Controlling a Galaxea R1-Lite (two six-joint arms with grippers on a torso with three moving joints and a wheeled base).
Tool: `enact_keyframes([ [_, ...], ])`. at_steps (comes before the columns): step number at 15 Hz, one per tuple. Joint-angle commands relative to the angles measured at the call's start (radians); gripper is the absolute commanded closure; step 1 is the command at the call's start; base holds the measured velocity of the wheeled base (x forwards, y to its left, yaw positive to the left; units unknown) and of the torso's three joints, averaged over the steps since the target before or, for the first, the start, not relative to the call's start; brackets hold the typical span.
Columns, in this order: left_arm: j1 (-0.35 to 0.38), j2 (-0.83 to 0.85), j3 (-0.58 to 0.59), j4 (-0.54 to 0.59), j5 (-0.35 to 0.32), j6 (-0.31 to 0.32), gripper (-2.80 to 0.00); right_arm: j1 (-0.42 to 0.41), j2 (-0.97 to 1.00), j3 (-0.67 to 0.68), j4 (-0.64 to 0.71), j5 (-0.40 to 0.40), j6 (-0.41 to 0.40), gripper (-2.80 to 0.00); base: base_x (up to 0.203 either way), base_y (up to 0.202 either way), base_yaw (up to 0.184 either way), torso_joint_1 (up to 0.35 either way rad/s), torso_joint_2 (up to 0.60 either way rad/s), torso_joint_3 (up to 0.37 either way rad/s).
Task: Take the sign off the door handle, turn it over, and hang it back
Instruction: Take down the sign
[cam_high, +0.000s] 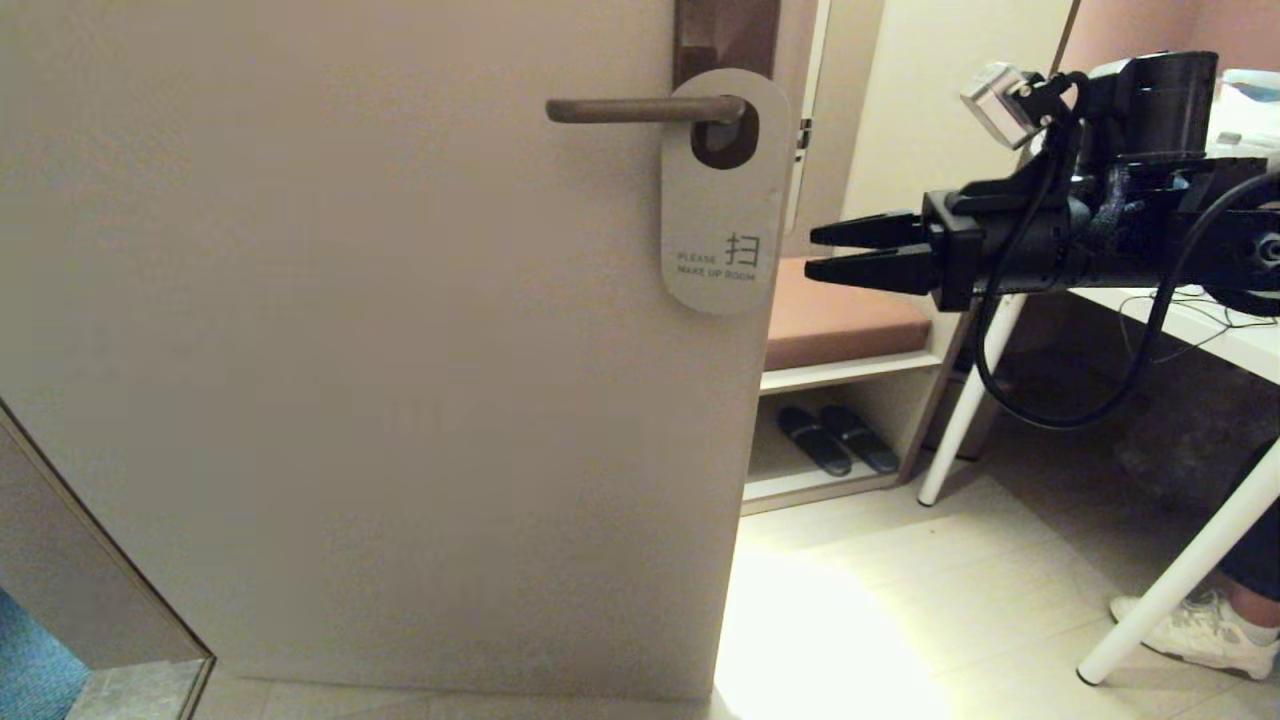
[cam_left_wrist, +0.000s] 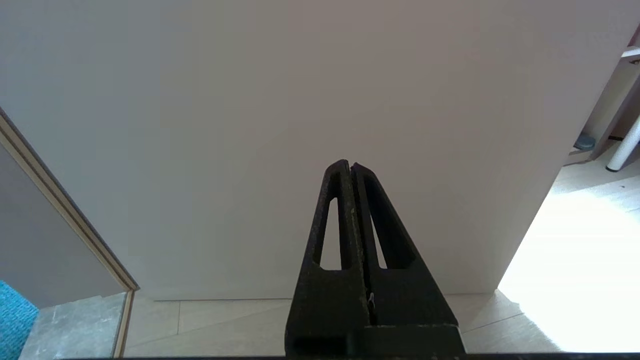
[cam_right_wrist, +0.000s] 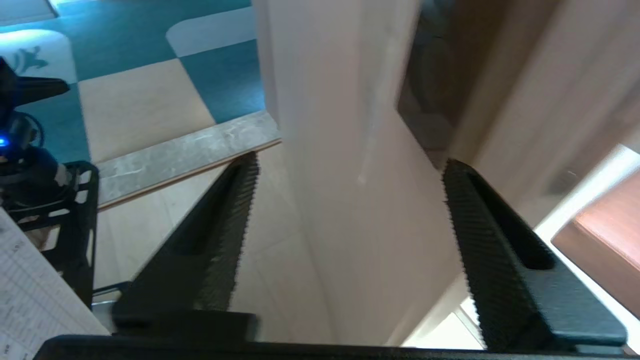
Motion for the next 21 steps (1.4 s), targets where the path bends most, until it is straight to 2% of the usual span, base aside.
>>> enact_keyframes([
  [1,0.000,0.001,0.000,0.000,0.000,0.001,0.00,0.023,0.020,-0.027,-0.001,0.005,-0.001,-2.80,0.000,0.000,0.000,0.000,0.00,0.000],
  [6,0.000,0.001,0.000,0.000,0.000,-0.001,0.00,0.052,0.080,-0.128,-0.001,0.006,0.022,-2.80,0.000,0.000,0.000,0.000,0.00,0.000],
  [16,0.000,0.001,0.000,0.000,0.000,0.001,0.00,0.076,0.143,-0.183,-0.001,0.011,0.031,-2.80,0.000,0.000,0.000,0.000,0.00,0.000],
  [19,0.000,0.001,0.000,0.000,0.000,-0.001,0.00,0.078,0.152,-0.217,-0.001,0.010,0.087,-2.80,0.000,0.000,0.000,0.000,0.00,0.000],
  [21,0.000,0.001,0.000,0.001,0.000,-0.001,0.00,0.086,0.164,-0.232,-0.001,0.010,0.090,-2.80,0.000,0.000,0.000,0.000,0.00,0.000],
])
